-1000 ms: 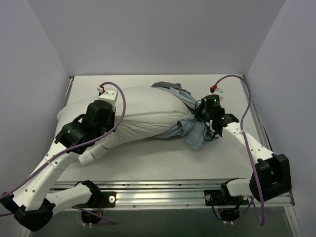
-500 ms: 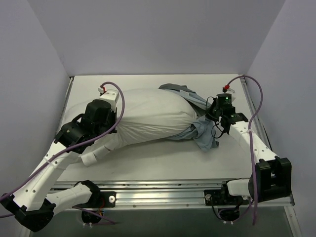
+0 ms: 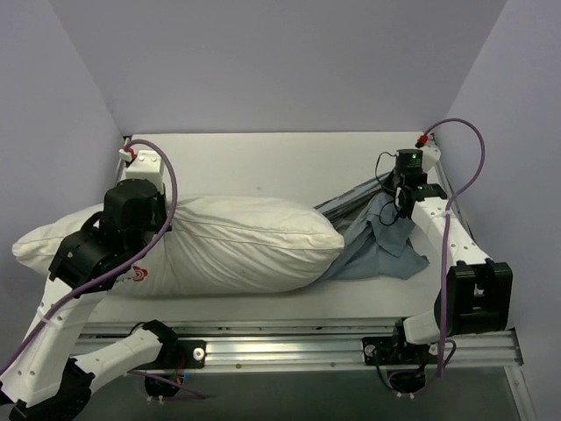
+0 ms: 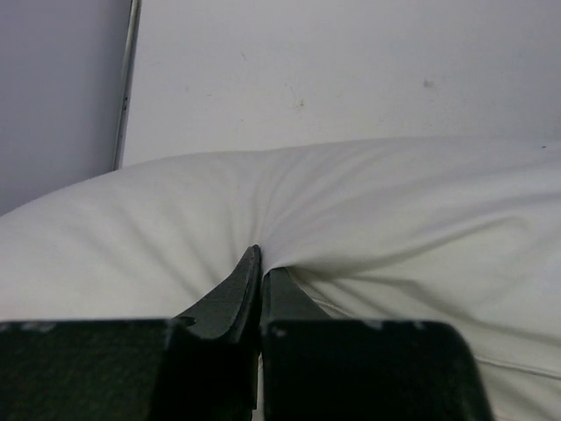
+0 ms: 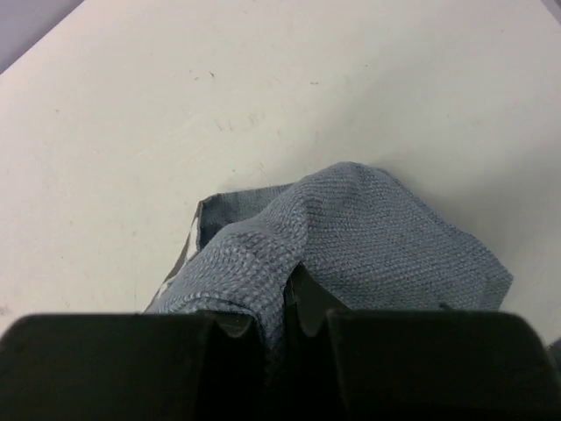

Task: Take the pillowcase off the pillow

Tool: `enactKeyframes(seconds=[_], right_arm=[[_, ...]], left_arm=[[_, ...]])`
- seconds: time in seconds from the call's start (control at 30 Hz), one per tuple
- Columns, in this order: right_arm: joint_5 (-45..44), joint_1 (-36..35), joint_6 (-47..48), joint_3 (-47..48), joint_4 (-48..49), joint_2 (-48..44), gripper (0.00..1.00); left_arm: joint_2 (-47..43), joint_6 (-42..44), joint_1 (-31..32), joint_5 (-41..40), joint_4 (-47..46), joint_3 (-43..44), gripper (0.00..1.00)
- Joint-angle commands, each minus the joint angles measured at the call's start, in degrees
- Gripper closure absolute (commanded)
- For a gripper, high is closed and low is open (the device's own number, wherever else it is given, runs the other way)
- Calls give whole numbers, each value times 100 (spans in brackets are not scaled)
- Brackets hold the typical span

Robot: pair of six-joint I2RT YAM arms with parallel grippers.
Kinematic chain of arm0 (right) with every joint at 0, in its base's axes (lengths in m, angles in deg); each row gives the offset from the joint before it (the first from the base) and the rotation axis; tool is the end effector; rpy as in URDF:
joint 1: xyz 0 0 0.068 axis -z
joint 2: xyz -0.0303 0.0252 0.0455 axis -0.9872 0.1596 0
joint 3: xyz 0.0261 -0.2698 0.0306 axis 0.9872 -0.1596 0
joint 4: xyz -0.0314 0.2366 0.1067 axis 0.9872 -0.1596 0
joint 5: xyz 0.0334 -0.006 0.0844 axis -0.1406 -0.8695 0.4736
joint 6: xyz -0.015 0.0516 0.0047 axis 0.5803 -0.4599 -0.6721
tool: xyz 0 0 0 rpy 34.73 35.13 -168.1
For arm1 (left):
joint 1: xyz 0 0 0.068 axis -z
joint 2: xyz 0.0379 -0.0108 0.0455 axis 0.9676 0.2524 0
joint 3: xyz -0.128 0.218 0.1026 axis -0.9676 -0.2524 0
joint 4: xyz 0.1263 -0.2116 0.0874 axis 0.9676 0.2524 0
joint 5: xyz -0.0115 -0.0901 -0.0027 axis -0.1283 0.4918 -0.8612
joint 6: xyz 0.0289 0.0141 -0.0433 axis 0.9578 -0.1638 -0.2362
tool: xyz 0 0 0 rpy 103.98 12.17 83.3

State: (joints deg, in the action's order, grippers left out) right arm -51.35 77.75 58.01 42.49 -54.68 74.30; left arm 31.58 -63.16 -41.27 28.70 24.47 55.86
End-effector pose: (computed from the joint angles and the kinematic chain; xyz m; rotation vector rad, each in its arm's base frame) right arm 0.3279 0.0107 0.2987 0.6057 1.9053 0.1913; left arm 0.1231 -0.0595 0.4523 0.0235 2.0116 0.0951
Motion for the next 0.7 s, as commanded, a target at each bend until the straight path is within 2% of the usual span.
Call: enactKeyframes(seconds=[0.0, 0.2, 0.3, 0.33, 0.47, 0.57, 0.67], right_arm=[[-560, 35, 63, 732, 271, 94, 100], [-842, 140, 397, 2112, 87, 708, 100], [-991, 158, 713, 3148, -88, 1120, 100], [-1078, 158, 775, 3751, -176, 1253, 100], [-1614, 166, 1214, 4949, -396, 1737, 100], [-2010, 175, 1557, 5295, -231, 1957, 100], [-1800, 175, 1979, 5260, 113, 2115, 100]], left_arm=[[196, 202, -62, -814, -1196, 387, 98], [1083, 571, -273, -867, -1819, 878, 98], [1689, 712, -527, -727, -1961, 1440, 98], [1787, 730, -589, -700, -1961, 1616, 98], [2104, 818, -774, -551, -2172, 2328, 98], [2148, 792, -827, -489, -2514, 2575, 98], [1999, 687, -836, -51, -2910, 2479, 98]])
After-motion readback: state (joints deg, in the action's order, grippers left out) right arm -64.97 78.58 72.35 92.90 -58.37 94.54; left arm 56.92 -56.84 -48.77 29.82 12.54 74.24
